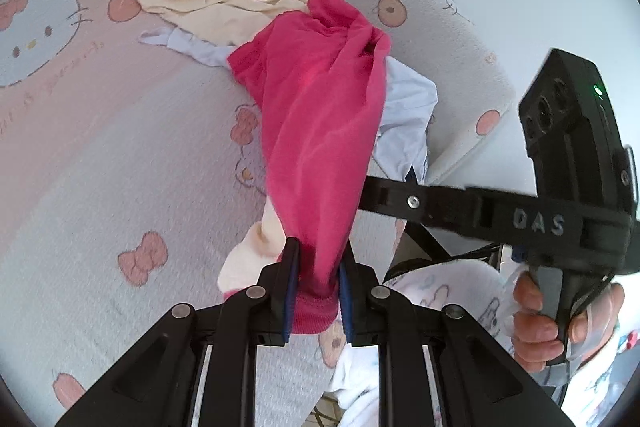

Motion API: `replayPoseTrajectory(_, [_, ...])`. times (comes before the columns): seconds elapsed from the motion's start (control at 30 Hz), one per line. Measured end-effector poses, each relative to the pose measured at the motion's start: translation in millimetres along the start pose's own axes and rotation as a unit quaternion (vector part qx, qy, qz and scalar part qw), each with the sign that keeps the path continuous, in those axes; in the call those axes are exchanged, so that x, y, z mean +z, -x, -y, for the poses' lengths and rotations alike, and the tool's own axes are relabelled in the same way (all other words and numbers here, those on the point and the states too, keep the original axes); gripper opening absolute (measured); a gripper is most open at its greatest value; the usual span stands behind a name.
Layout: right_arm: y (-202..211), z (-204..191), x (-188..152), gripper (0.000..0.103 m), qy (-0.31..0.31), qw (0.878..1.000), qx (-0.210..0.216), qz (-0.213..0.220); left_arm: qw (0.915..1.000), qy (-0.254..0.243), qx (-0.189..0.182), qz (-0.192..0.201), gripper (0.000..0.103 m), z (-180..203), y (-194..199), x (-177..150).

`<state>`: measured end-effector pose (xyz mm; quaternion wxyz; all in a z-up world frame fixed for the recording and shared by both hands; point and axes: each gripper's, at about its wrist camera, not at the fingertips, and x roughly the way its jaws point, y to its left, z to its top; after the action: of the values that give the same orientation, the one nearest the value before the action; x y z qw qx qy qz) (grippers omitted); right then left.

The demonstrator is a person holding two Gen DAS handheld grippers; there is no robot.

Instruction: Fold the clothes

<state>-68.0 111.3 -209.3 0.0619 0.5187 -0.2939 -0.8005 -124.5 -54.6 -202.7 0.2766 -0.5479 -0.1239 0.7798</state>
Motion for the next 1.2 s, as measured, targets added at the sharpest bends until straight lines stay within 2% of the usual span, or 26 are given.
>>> replayPoseTrajectory(0.1, [6,0,-5,0.013,-0.002,1.000,-0.003,0.017,0.9999,0.000,0.016,0.003,0.015,-1,3,-6])
replayPoseTrajectory(0.13, [9,1,-6,0.018,-0.005,1.000,-0.005,0.026,0.9997,0.002,0.023,0.007,0.016,-1,4,-7])
replayPoseTrajectory(0.17, [12,2,-6,0.024,-0.009,0.999,-0.007,0.035,0.9996,0.004,0.026,0.012,0.016,-1,5,-8])
replayPoseTrajectory(0.2, [17,6,-5,0.041,-0.012,0.999,-0.009,0.043,0.9994,0.007,0.029,0.017,0.016,-1,7,-8])
replayPoseTrajectory(0.23, [22,10,-3,0.054,-0.019,0.998,-0.009,0.053,0.9992,0.012,0.030,0.025,0.016,-1,9,-9])
replayPoseTrajectory(0.3, [31,18,1,0.058,-0.036,0.997,-0.008,0.075,0.9988,0.023,0.028,0.033,0.024,-3,8,-6])
replayPoseTrajectory(0.33, [33,20,5,0.059,-0.043,0.996,-0.006,0.080,0.9986,0.024,0.031,0.035,0.039,-3,7,-4])
replayPoseTrajectory(0.37, [36,24,8,0.060,-0.053,0.995,-0.002,0.087,0.9984,0.021,0.039,0.036,0.063,-1,6,-1])
replayPoseTrajectory(0.4, [36,28,12,0.063,-0.061,0.994,-0.001,0.090,0.9980,0.018,0.047,0.038,0.070,0,5,1])
replayPoseTrajectory(0.63, [42,61,34,0.066,-0.112,0.988,0.010,0.110,0.9972,-0.002,0.074,0.009,0.072,10,-28,31])
replayPoseTrajectory(0.73, [46,78,40,0.066,-0.130,0.985,0.015,0.110,0.9974,-0.006,0.072,0.003,0.072,18,-41,44])
replayPoseTrajectory(0.93, [35,102,64,0.067,-0.148,0.984,0.025,0.092,0.9974,-0.023,0.068,-0.003,0.072,38,-64,62])
replayPoseTrajectory(1.2, [12,116,102,0.068,-0.158,0.984,0.043,0.067,0.9943,-0.049,0.091,-0.030,0.072,48,-97,77])
